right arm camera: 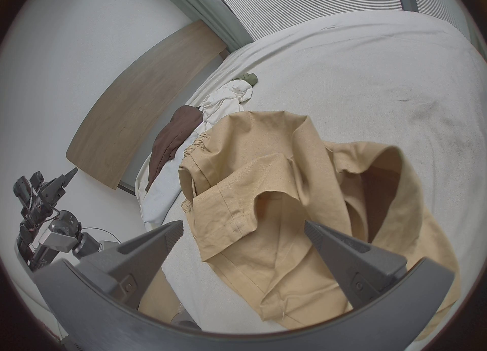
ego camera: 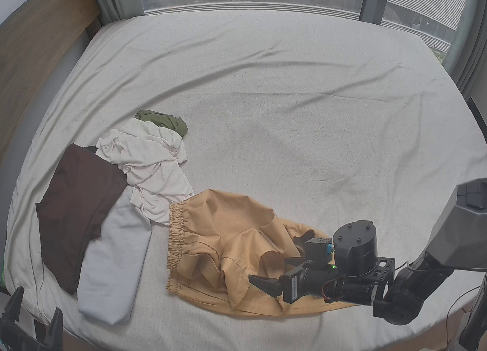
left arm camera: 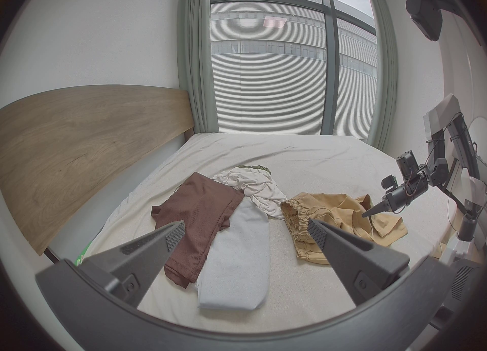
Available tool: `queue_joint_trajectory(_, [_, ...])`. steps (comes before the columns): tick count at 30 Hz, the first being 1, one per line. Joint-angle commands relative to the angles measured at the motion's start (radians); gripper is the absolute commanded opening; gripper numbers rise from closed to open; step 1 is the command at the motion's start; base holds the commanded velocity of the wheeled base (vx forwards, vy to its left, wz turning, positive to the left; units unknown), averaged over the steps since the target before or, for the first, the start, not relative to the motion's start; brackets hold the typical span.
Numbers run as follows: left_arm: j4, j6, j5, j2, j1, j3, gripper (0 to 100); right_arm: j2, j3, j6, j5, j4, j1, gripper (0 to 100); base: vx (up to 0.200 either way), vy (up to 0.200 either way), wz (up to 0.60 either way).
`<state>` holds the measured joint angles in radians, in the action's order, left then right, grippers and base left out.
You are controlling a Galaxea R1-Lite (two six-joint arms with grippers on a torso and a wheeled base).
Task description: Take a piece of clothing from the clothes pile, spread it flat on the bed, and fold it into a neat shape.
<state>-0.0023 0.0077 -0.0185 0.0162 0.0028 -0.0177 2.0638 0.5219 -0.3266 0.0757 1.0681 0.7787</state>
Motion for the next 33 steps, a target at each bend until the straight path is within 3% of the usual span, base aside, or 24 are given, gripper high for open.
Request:
queue_joint_trajectory(1, [0.001,0.0,0.0,-0.016,0.0,0.018,100,0.035,0.021,0.0,0.001,0.0,0.011,100,0.0,0.0,0.0])
queue_joint_trajectory(28, [-0.001,0.0,0.0,-0.016,0.0,0.018,100,0.171,0.148,-0.002,-0.011,0.076,-0.018,100,0.0,0.0,0.0])
queue_joint_trajectory(29, [0.001,0.0,0.0,-0.016,0.0,0.018,100,0.171,0.147,-0.003,-0.013,0.089,-0.021,0,0.0,0.0,0.0])
queue_joint_trajectory(33, [-0.001,0.0,0.0,-0.016,0.0,0.018,100,0.167,0.144,-0.011,-0.013,0.121,-0.03,0,0.0,0.0,0.0])
